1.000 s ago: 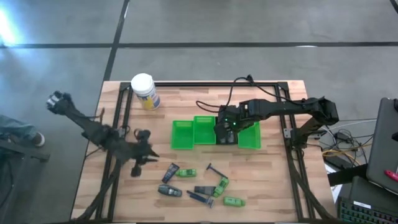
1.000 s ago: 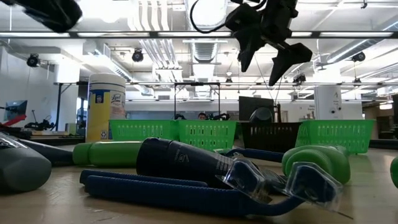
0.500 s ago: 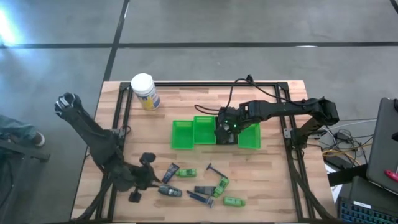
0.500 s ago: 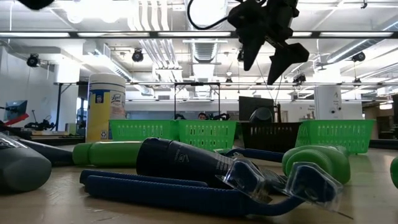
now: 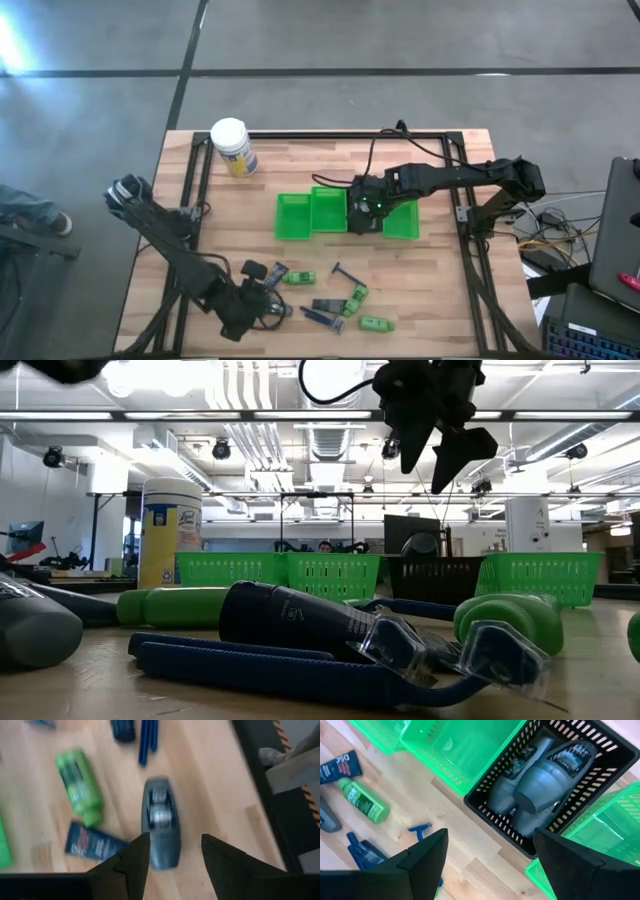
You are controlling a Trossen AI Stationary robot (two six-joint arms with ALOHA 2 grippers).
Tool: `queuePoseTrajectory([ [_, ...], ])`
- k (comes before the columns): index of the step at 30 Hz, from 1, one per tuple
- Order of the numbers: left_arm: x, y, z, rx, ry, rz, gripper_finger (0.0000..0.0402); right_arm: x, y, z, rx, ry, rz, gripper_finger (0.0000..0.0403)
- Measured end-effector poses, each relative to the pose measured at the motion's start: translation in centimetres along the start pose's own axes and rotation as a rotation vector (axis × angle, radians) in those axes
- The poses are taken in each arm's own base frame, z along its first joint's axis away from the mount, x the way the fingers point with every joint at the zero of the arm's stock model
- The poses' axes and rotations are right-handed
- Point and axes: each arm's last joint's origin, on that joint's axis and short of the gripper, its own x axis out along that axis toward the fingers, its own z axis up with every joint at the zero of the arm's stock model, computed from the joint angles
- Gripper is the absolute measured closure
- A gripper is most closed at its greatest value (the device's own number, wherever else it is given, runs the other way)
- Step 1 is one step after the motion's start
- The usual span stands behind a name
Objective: Pick & Place Travel size toiletries
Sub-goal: Put the gray deodorant into the black bin
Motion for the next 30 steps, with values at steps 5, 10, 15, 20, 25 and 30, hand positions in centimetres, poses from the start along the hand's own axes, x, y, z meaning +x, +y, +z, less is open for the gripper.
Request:
queuePoseTrajectory([
  [5,-1.0,0.6,0.4,0.049,0.049,0.160,0.0203,0.0,0.4,-0.7,-0.023,0.009,-0.005,0.0125],
  [10,-0.5,0.9,-0.2,0.012,0.113,0.137,0.0200,0.0,0.6,-0.9,-0.028,0.005,-0.007,0.0135],
  [15,0.0,0.3,0.4,-0.020,0.036,0.054,0.0200,0.0,0.6,-1.0,-0.026,0.005,-0.007,0.0144],
  [20,1.1,0.3,0.7,-0.026,0.013,0.113,0.0199,0.0,0.6,-1.0,-0.026,0.005,-0.006,0.0151],
  [25,3.2,-0.1,0.6,-0.018,0.057,0.121,0.0199,0.0,0.6,-1.0,-0.026,0.004,-0.006,0.0146],
  [30,4.8,-0.5,0.5,-0.004,0.105,0.093,0.0199,0.0,0.6,-1.0,-0.026,0.004,-0.006,0.0130],
])
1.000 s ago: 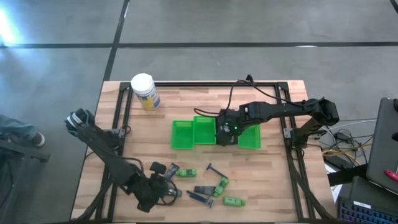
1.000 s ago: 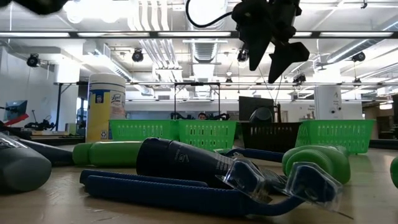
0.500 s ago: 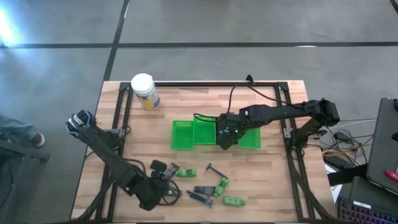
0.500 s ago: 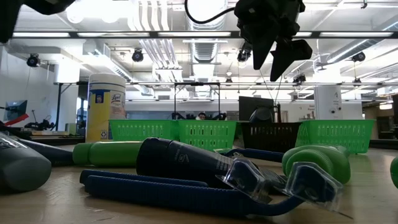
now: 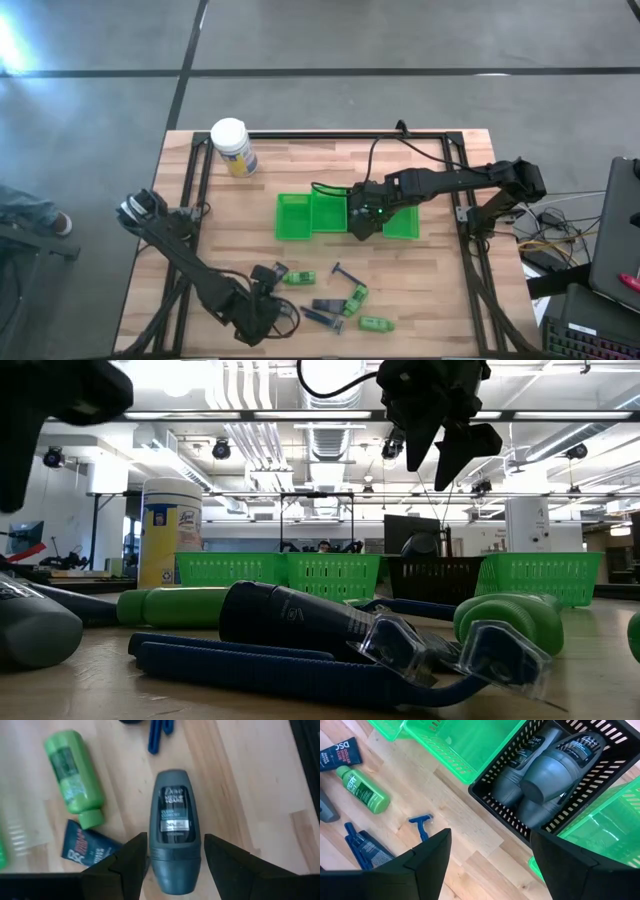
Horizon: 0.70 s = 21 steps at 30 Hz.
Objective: Pick & Place Travel size toiletries
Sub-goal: Put the gray deodorant into the black bin
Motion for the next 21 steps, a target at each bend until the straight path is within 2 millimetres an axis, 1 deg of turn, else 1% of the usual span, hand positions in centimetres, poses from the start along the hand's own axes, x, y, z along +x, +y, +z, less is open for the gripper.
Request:
queuePoseTrajectory([
  [6,-0.30,-0.06,0.06,-0.031,0.006,-0.011,0.0199,0.00,0.00,0.00,0.000,0.000,0.000,0.0111],
  [10,0.03,-0.15,-0.08,-0.035,0.025,-0.024,0.0196,0.00,0.00,0.00,0.000,0.000,0.000,0.0100],
  [14,0.66,-0.19,-0.26,-0.018,0.041,-0.002,0.0165,0.00,0.00,0.00,0.000,0.000,0.000,0.0090],
  [17,0.63,-0.04,-0.21,0.009,0.028,0.035,0.0132,0.04,-0.02,-0.01,0.000,0.000,-0.001,0.0085],
  [21,0.65,-0.10,-0.24,0.009,0.038,0.016,0.0103,0.06,-0.03,-0.02,0.000,0.001,-0.002,0.0080],
])
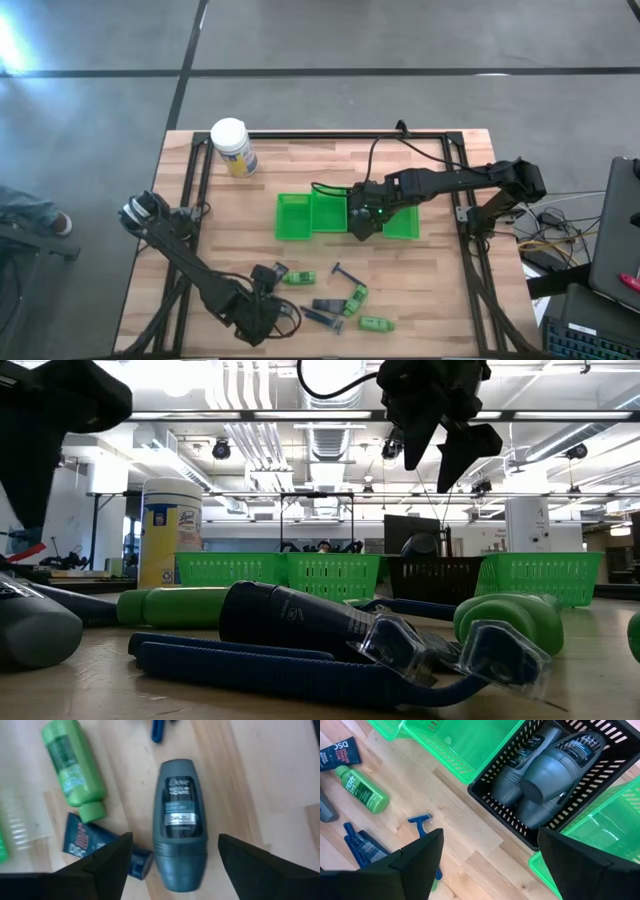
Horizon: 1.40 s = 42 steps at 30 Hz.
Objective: Pick & Place Travel size toiletries
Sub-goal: Put the gray deodorant into the black bin
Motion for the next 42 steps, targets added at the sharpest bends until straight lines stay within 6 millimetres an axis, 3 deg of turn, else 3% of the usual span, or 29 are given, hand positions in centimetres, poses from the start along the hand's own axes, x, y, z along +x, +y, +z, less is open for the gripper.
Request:
queuePoseTrajectory([
  [7,1.5,-0.3,-0.3,0.003,0.041,-0.026,0.0100,0.0,0.0,0.0,0.007,-0.002,-0.002,0.0078],
  [17,4.6,-0.3,-0.8,0.032,0.133,-0.007,0.0115,0.0,0.3,-0.4,-0.007,0.000,-0.001,0.0109],
  [24,4.4,-0.1,-0.9,0.018,0.110,-0.026,0.0197,-1.6,1.8,-3.5,-0.100,-0.003,0.052,0.0126],
  [31,4.3,0.4,-0.5,-0.001,0.071,0.008,0.0198,-3.4,2.5,-7.7,0.006,0.016,0.116,0.0138],
  [37,1.9,2.3,0.0,-0.019,-0.023,0.160,0.0198,-3.4,3.6,-12.6,0.168,0.012,0.258,0.0149],
  [42,-1.8,6.2,1.5,-0.172,-0.240,0.214,0.0198,-1.9,3.9,-13.9,0.314,-0.100,0.451,0.0154],
])
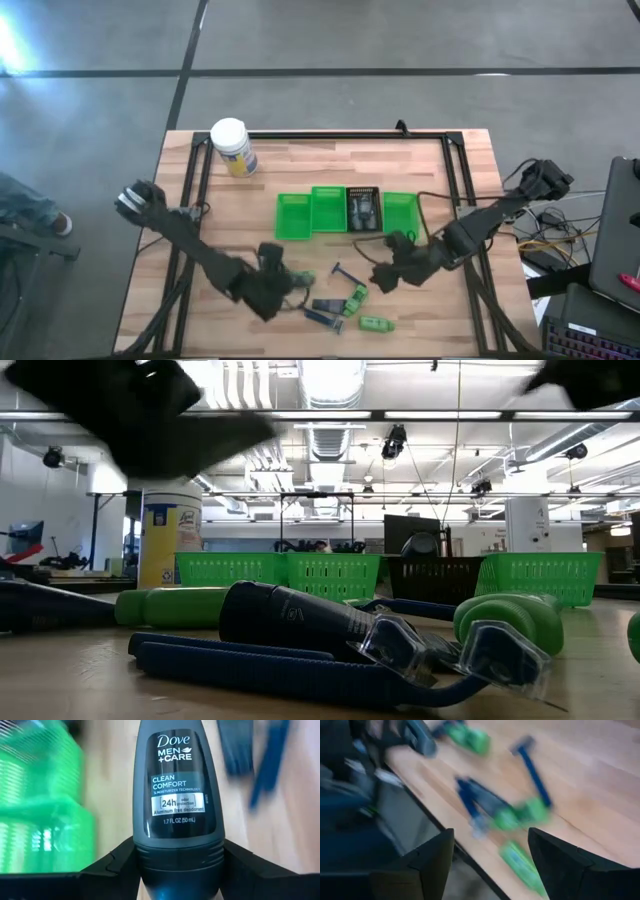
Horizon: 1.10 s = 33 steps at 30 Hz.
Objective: Pick & Place Travel size toiletries
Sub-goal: Put the gray deodorant into the black bin
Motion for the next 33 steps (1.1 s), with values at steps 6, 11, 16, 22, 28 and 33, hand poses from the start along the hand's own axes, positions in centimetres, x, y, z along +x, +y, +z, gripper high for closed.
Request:
queuePoseTrajectory([
  [6,-1.0,3.9,3.2,-0.071,-0.249,-0.003,0.0198,1.8,-0.2,1.6,0.051,-0.163,0.223,0.0142],
  [11,0.2,5.3,4.0,0.011,-0.227,0.025,0.0198,2.1,0.2,2.9,0.040,-0.199,0.252,0.0123],
  [16,1.1,5.9,5.4,0.044,-0.279,0.052,0.0198,2.2,0.2,4.1,0.048,-0.206,0.252,0.0105],
  [22,1.8,7.0,6.4,0.031,-0.307,0.078,0.0198,2.6,0.0,4.8,0.053,-0.184,0.239,0.0097],
  [28,2.1,8.0,6.9,0.021,-0.335,0.077,0.0198,2.6,0.1,5.8,0.044,-0.211,0.248,0.0119],
  [33,2.3,8.6,7.0,0.027,-0.340,0.083,0.0198,2.7,0.0,6.9,0.043,-0.192,0.250,0.0161],
])
